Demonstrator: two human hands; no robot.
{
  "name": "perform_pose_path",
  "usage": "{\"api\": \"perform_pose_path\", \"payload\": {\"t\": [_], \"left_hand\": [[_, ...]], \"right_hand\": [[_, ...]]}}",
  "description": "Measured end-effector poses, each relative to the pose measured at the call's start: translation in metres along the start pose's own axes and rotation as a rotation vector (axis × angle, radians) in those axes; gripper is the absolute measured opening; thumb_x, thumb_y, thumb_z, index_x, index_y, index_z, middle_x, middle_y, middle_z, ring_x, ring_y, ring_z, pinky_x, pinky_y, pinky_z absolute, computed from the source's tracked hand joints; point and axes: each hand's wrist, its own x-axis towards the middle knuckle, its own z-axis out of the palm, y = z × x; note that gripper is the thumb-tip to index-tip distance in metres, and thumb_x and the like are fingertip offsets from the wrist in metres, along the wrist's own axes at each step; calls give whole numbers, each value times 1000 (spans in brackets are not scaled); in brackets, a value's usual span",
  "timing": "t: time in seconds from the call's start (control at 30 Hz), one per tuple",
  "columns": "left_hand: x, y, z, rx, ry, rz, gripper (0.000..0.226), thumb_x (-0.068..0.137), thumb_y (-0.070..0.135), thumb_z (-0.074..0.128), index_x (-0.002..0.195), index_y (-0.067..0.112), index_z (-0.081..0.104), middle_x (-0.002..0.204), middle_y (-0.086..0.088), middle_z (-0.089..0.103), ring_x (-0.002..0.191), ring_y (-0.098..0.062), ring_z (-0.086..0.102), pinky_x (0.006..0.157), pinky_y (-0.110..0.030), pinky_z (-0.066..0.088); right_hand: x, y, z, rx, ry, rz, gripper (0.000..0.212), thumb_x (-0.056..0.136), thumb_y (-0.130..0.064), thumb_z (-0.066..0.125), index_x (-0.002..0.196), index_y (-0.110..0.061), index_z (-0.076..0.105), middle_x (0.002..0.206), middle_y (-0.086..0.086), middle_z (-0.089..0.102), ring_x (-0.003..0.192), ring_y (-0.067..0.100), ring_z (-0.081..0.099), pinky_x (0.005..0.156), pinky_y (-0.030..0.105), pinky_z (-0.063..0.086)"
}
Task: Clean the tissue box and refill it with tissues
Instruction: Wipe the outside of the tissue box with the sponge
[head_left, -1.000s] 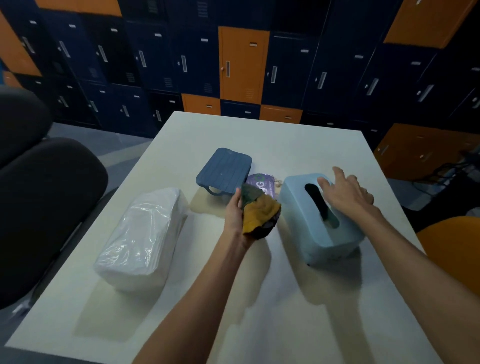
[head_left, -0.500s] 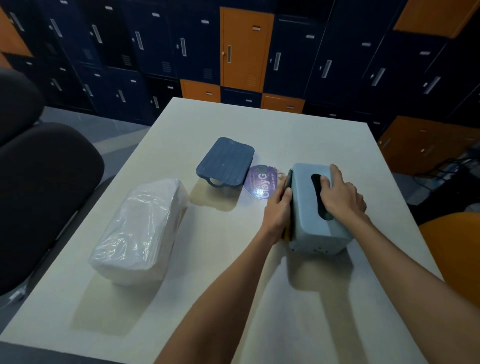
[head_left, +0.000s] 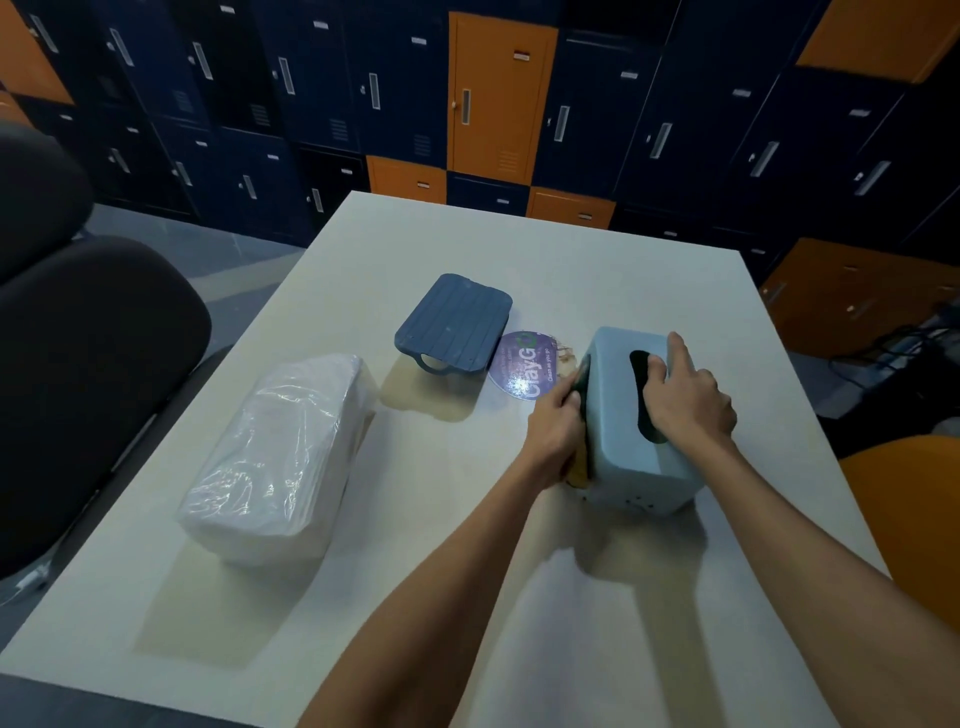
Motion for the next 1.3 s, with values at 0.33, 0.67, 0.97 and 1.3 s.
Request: {"api": "perform_pose_path", "payload": {"t": [0.33,0.67,0.97,1.3], "left_hand": [[-68,-33,-12,158,-47,225,47,101,12,40,143,34,41,144,20,42,131,9,36,105,-6,27],[-34,-4,2,94,40,82,41,103,32,38,143,29,42,144,7,48,124,-7,47,109,-31,38],[-95,-31,-3,358,43,216,40,101,17,43,140,27,46,141,13,47,129,-4,43,97,2,27],[-34,10,3,319,97,-27,37,102,18,37,134,18,55,130,-10,60,117,-25,54,90,-22,36]], "right_hand": [[0,-1,-1,-16,-1,5,53,102,-47,19,152,-30,11,135,27,44,113,46,50,89,47,42],[3,2,2,-13,16,-6,53,102,-47,20,151,-30,12,132,26,47,110,44,52,84,46,43],[3,5,1,-5,9,-21,52,102,-46,21,150,-31,15,127,26,51,107,45,53,77,41,37],[2,1,1,13,15,20,54,102,-48,20,152,-31,12,132,26,48,112,46,52,86,46,43]]}}
